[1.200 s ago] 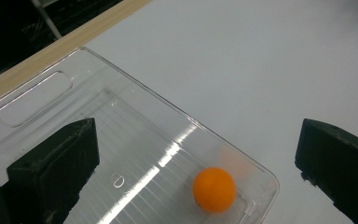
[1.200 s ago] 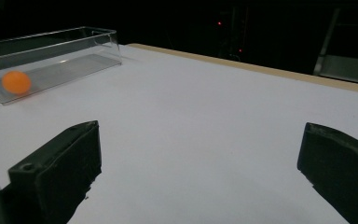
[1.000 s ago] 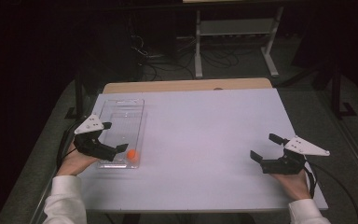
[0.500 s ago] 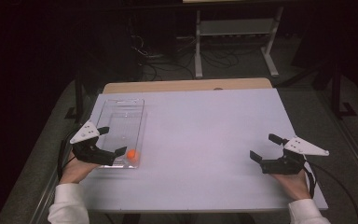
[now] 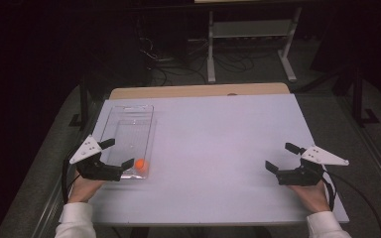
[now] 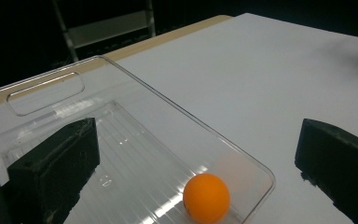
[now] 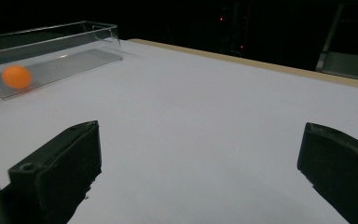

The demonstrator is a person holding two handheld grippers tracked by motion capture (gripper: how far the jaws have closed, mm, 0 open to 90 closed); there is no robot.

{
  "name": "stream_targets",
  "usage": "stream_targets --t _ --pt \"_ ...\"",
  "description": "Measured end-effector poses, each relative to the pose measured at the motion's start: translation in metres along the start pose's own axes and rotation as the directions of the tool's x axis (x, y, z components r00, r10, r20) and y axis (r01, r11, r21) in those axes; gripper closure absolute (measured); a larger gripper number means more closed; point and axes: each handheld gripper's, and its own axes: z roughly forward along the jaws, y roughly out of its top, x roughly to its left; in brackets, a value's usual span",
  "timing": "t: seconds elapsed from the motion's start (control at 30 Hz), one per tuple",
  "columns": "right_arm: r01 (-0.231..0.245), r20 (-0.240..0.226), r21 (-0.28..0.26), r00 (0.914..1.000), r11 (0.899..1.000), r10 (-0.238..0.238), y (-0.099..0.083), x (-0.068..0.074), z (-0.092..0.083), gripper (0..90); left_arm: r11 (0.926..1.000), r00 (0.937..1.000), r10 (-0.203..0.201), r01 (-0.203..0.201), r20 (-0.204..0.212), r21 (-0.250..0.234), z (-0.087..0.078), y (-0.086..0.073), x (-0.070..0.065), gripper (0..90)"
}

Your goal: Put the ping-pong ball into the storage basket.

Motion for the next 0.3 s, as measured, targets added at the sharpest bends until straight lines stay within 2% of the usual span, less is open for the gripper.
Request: stream_targets --t 0.17,0.3 --pt "0.003 -0.003 0.006 1.0 1.0 -0.003 -0.0004 0.0004 0.0004 0.0 0.9998 0.9998 -0.017 0.017 -0.014 -0.011 0.0008 -0.0079 -0.0024 0.0" --pt "0.004 -0.005 0.009 1.0 1.0 -0.004 -0.0006 0.0008 0.0008 0.0 0.9982 0.9994 -0.029 0.028 -0.019 -0.053 -0.0031 -0.0084 -0.0024 0.0"
